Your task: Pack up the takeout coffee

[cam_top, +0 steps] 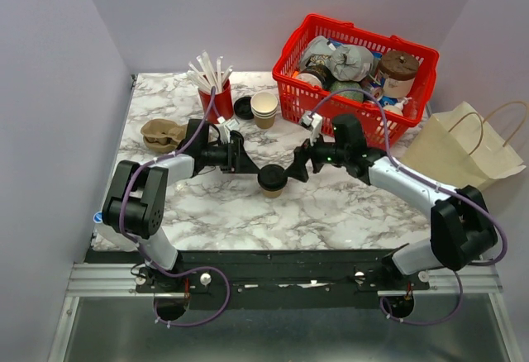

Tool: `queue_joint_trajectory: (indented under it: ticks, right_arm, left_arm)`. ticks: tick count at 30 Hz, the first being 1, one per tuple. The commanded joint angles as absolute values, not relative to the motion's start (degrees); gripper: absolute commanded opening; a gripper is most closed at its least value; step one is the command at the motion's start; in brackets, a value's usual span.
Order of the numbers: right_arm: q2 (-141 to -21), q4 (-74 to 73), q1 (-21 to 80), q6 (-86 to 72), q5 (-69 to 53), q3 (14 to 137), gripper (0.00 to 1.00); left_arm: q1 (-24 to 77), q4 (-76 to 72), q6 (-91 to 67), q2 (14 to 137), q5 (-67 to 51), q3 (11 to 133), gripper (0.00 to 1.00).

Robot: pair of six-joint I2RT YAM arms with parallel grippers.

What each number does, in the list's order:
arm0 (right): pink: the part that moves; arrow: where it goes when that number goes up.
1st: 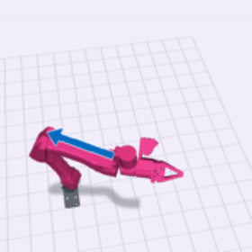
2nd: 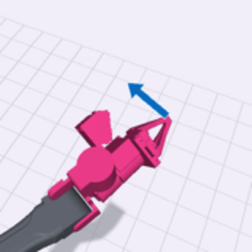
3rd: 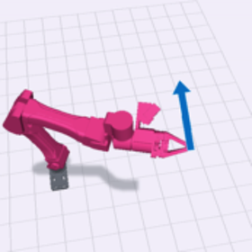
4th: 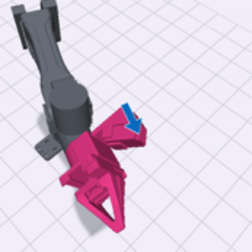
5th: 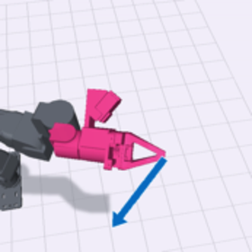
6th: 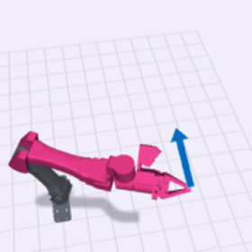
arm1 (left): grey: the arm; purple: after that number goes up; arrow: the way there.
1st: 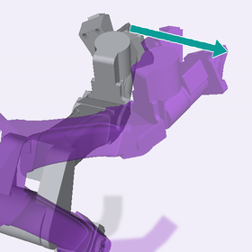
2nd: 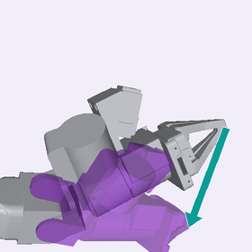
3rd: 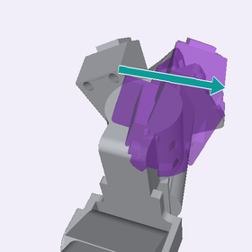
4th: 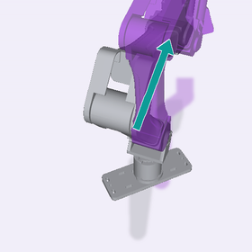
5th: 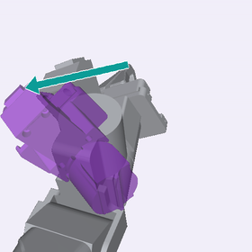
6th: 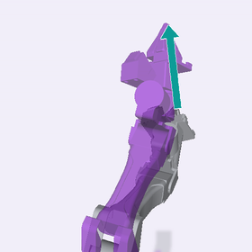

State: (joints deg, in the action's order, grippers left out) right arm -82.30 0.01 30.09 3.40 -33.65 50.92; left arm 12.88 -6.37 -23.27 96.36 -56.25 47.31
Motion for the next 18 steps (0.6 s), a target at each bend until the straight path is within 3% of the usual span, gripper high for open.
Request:
queue_joint_trajectory:
  ticks: [1,18]
  right_arm:
    - [-87.2,-11.9,28.3,3.4,-39.4,54.9,0.96]
    - [-94.1,-11.9,28.3,2.8,-46.9,58.4,0.93]
  left_arm:
    - [13.1,-11.0,-26.0,94.4,-56.5,47.0,0.75]
    - [13.3,-14.0,-29.1,95.1,-57.6,46.4,0.75]
